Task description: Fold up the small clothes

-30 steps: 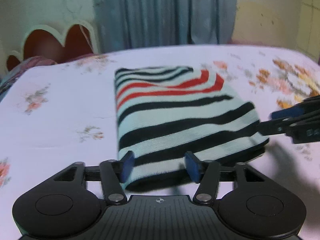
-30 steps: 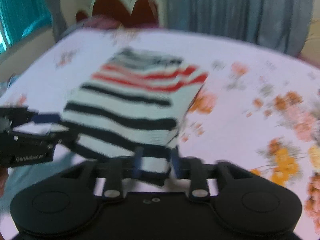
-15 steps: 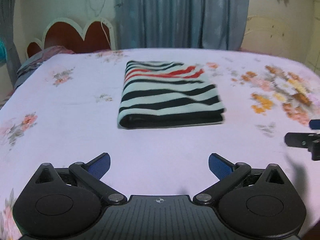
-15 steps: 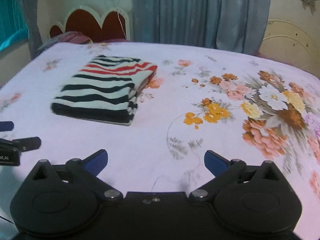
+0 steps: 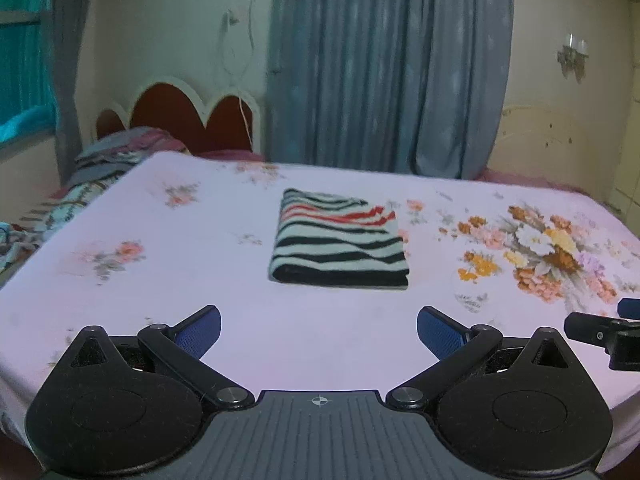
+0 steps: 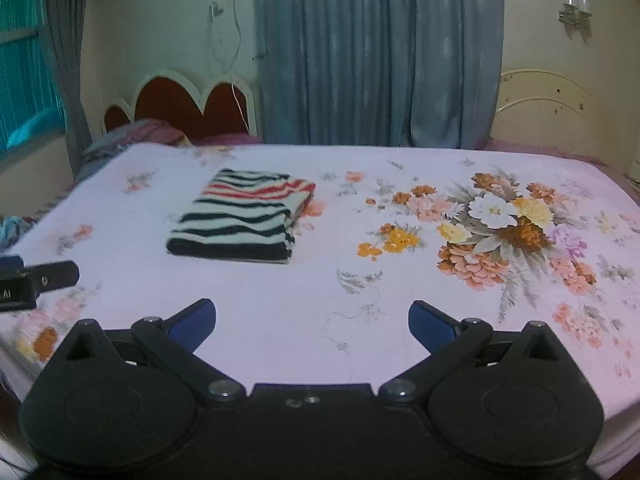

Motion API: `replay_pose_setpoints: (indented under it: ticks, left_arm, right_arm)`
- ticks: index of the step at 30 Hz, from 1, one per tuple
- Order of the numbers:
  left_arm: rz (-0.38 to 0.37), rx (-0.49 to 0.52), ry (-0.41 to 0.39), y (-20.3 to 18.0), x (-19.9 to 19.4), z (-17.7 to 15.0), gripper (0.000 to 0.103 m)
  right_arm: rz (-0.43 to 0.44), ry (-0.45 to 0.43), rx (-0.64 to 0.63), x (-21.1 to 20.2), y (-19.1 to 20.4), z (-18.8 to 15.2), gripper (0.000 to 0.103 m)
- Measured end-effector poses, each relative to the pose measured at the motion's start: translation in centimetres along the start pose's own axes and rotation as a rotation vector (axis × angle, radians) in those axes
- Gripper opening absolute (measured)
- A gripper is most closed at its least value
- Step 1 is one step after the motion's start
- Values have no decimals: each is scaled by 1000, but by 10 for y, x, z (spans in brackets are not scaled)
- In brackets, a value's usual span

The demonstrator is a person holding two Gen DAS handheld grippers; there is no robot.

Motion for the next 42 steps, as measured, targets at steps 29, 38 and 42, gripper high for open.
replay_pose_setpoints:
  ticks: [29,38,42]
  left_arm:
    - [-21,32,-61,-10,-51,-5,103]
    - [-28,37,-61,-12,-50,-3,103]
    - [-25,37,-62,-13,-50,-3,103]
  right_arm:
    - [-1,-78,-54,-46,29,2,102]
    - [-5,-82,-54,-45,28,3,102]
    - [-6,-82,-57,-45,28,3,102]
Point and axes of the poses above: each gripper's, at about its wrist camera, not at the fingertips, and x roughly the way its jaws point, y to its left, z to its top, the point moved 3 cm from there along x, roughly the way its jaws point, and after that the axes turned 5 degrees about -x, right-handed, at the moved point
